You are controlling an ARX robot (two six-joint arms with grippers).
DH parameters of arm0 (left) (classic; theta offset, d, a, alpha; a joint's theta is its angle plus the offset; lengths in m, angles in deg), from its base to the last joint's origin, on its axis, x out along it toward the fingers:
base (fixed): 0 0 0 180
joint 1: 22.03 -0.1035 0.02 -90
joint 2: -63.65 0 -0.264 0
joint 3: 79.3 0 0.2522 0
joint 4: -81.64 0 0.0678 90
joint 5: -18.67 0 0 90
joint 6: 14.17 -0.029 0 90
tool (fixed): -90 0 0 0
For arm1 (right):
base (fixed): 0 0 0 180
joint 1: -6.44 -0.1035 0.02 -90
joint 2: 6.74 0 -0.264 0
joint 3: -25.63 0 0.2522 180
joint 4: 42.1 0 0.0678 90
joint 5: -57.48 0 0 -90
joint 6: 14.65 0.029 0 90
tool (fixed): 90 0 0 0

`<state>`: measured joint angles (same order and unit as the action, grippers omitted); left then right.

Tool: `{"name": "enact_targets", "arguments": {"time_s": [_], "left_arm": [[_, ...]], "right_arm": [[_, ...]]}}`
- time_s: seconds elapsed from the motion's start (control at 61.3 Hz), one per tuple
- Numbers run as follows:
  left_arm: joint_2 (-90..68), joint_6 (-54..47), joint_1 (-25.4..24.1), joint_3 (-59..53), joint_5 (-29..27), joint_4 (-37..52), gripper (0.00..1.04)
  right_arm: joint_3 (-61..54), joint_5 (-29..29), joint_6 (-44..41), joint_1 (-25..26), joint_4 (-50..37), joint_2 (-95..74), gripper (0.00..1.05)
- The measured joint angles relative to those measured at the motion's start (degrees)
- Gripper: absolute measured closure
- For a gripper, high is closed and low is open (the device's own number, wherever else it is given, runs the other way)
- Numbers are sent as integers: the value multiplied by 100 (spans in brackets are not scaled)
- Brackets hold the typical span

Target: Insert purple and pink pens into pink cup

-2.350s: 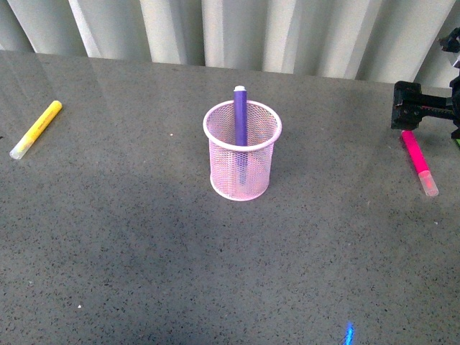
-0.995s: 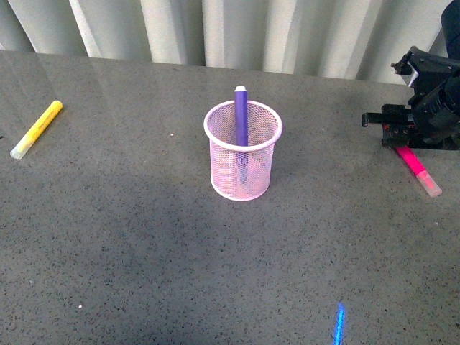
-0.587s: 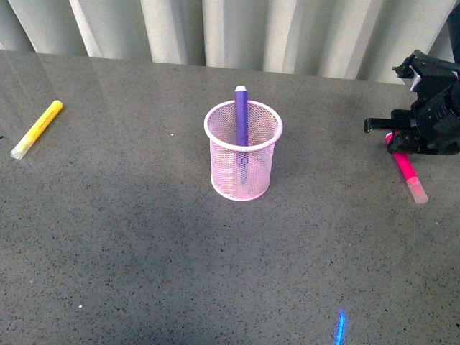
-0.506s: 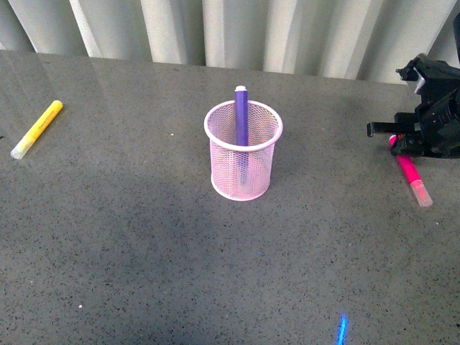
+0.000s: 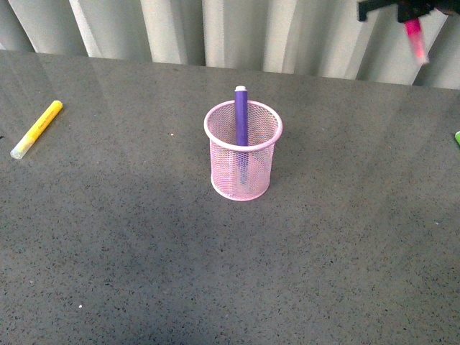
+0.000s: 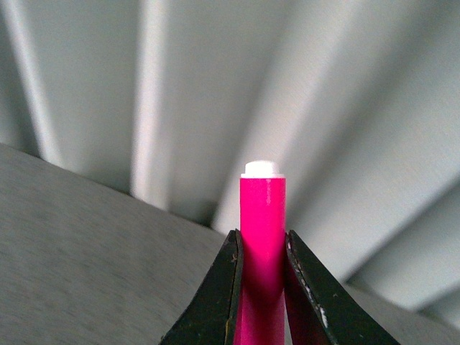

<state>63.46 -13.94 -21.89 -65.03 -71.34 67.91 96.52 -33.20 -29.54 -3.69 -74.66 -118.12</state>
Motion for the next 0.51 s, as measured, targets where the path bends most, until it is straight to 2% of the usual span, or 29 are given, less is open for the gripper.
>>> {"name": "enact_targets", "arguments": {"time_s": [0.131,0.294,0.506], "left_arm": [[0,0,0,0,0,0,7],[0,0,0,0,0,0,7],[0,0,0,0,0,0,7]], "right_arm": [[-240,280,-11,-588,-785,-28,93],[-503,229,20,-1163,-1687,-227,93],[-555,223,249,-1661,-2253,-470,93]]}}
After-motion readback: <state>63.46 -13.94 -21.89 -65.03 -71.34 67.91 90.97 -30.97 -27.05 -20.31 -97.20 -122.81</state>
